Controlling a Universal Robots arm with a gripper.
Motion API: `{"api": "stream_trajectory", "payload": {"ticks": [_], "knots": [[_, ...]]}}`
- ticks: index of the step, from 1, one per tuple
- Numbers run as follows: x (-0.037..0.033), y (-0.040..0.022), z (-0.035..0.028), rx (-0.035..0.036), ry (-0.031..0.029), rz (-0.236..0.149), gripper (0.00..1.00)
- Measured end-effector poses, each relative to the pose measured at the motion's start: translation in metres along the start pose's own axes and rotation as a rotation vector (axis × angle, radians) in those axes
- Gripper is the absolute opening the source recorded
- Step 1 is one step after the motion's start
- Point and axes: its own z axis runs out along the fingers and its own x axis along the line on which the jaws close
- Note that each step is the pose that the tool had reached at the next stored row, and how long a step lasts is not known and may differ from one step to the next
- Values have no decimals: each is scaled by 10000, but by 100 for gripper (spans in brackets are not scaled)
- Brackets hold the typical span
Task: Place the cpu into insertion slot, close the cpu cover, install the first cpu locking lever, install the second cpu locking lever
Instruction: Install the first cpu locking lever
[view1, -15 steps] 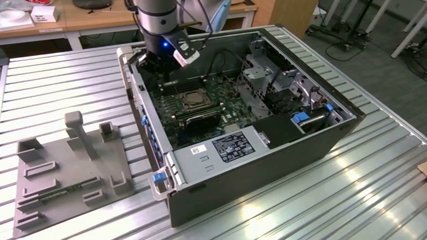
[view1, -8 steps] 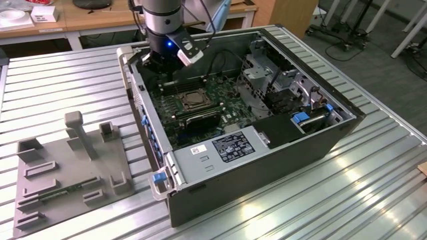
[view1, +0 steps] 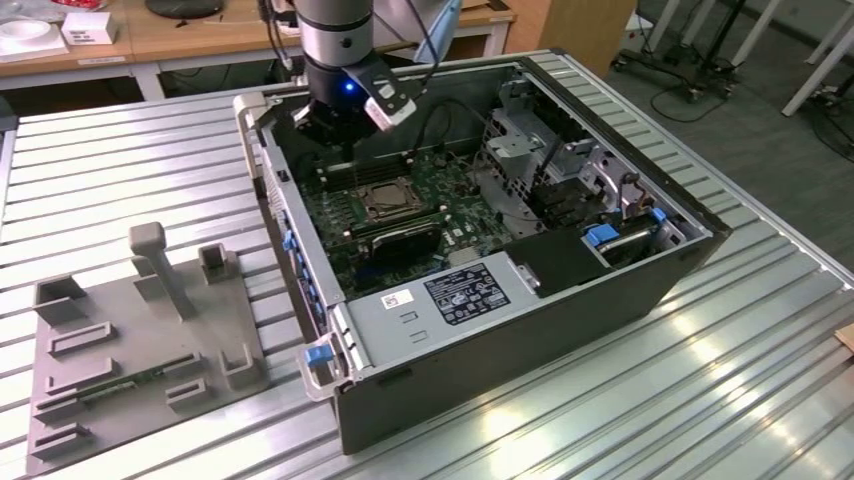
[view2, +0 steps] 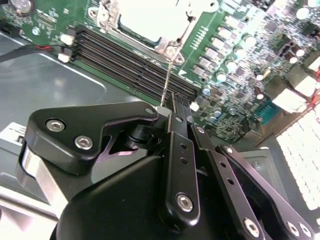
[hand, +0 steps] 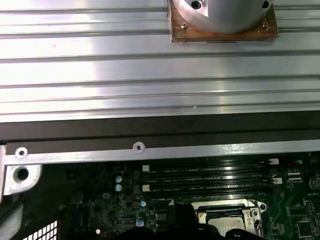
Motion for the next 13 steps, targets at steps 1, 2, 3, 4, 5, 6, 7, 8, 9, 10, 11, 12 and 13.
{"api": "stream_trajectory", "payload": {"ticks": [1, 2, 3, 4, 5, 6, 7, 8, 9, 10, 11, 12, 13], "knots": [[-20, 1, 3, 0, -1, 0, 11], [-42, 2, 5, 1, 0, 1, 11], [-63, 3, 7, 0, -1, 1, 11], [-85, 4, 10, 0, 0, 0, 11], [-103, 5, 12, 0, 0, 0, 11], [-119, 6, 14, 1, 0, 0, 11], [-130, 6, 15, 0, 0, 0, 11], [-141, 7, 16, 0, 0, 1, 11], [-153, 7, 18, 0, 0, 1, 11], [-169, 8, 20, 0, -1, 1, 11], [-186, 9, 22, 1, 0, 1, 11], [-203, 10, 25, 1, 0, 1, 11], [-220, 10, 28, 0, 1, 0, 11]]}}
